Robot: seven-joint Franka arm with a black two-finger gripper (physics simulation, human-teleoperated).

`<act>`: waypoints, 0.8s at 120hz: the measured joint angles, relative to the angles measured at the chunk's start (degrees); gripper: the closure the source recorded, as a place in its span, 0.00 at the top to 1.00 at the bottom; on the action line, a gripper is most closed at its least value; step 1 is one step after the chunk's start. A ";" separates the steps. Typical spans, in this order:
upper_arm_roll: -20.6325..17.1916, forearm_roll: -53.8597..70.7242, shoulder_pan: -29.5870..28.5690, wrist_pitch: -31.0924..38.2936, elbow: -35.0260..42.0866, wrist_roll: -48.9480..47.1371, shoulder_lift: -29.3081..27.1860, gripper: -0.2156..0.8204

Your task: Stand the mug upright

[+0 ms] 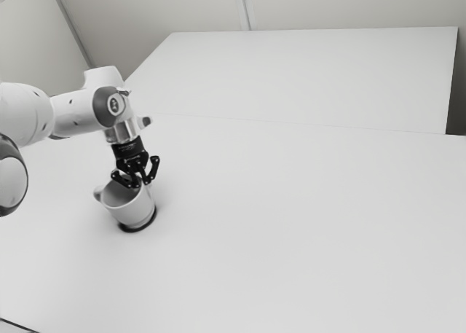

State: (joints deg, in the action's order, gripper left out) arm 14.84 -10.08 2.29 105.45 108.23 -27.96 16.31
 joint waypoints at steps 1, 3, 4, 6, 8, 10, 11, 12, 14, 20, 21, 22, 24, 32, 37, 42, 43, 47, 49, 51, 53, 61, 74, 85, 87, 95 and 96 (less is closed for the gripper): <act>0.00 -0.06 0.06 0.00 -0.07 -0.11 0.10 0.04; 0.00 -0.17 0.16 0.00 -0.17 -0.33 0.26 0.04; 0.00 -0.22 0.20 0.00 -0.21 -0.44 0.32 0.04; 0.00 -0.33 0.28 0.00 -0.30 -0.65 0.45 0.04; 0.00 -0.42 0.33 0.00 -0.37 -0.86 0.56 0.04; 0.00 -0.49 0.37 -0.01 -0.42 -1.06 0.69 0.04; 0.00 -0.54 0.38 -0.01 -0.45 -1.16 0.77 0.04; 0.00 -0.59 0.39 -0.01 -0.49 -1.26 0.85 0.04; 0.00 -0.75 0.41 -0.02 -0.61 -1.45 1.03 0.04; 0.00 -1.36 0.40 -0.09 -1.16 -1.95 1.59 0.04; 0.00 -1.47 0.39 -0.11 -1.23 -2.03 1.68 0.04; 0.00 -1.60 0.39 -0.12 -1.31 -2.10 1.75 0.04; 0.00 -1.85 0.38 -0.15 -1.44 -2.24 1.92 0.04; 0.02 -2.80 0.37 -0.29 -1.71 -2.72 2.41 0.04; 0.01 -3.35 0.36 -0.36 -1.77 -2.98 2.53 0.04; 0.02 -3.85 0.37 -0.42 -1.78 -3.21 2.58 0.07; 0.02 -3.97 0.38 -0.42 -1.78 -3.25 2.59 0.08; 0.01 -4.43 0.41 -0.43 -1.78 -3.38 2.61 0.16; 0.03 -4.64 0.43 -0.43 -1.78 -3.43 2.61 0.19; 0.04 -4.82 0.43 -0.43 -1.78 -3.48 2.62 0.23; 0.06 -4.98 0.43 -0.43 -1.78 -3.53 2.62 0.27; 0.08 -5.43 0.43 -0.43 -1.78 -3.72 2.58 0.40; 0.10 -5.58 0.44 -0.65 -1.83 -3.96 2.23 0.56; 0.10 -5.48 0.44 -1.24 -2.31 -4.10 1.61 0.64; 0.10 -5.46 0.44 -1.40 -2.45 -4.12 1.46 0.65; 0.10 -5.38 0.45 -2.02 -2.72 -4.13 0.35 0.69; 0.10 -5.37 0.45 -2.09 -2.74 -4.12 0.16 0.69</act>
State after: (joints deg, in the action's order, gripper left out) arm 14.94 -15.45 2.74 103.36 105.50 -32.09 16.47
